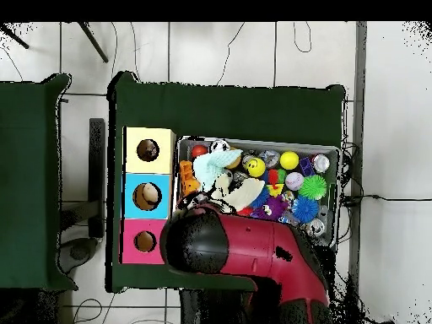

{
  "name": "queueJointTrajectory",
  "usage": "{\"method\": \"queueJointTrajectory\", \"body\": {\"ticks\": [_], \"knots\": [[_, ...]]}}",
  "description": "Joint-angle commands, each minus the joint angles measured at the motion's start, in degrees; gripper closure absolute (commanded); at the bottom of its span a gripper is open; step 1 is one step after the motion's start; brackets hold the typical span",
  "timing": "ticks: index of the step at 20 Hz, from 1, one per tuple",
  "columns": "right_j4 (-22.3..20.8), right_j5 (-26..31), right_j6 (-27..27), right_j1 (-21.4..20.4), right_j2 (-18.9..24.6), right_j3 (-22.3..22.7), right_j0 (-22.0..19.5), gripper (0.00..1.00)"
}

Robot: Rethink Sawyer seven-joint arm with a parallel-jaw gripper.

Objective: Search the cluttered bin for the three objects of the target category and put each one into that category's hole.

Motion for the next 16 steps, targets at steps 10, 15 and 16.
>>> {"method": "queueJointTrajectory", "body": {"ticks": [10, 15, 16], "knots": [[0.1, 2.9, 5.7, -1.9, -2.5, 2.1, 2.3, 0.0], [-0.8, -1.8, 4.1, -0.8, -2.7, 3.5, 1.1, 0.0], [-1.0, -2.7, 3.2, -0.7, -2.7, 3.8, 0.4, 0.0]]}}
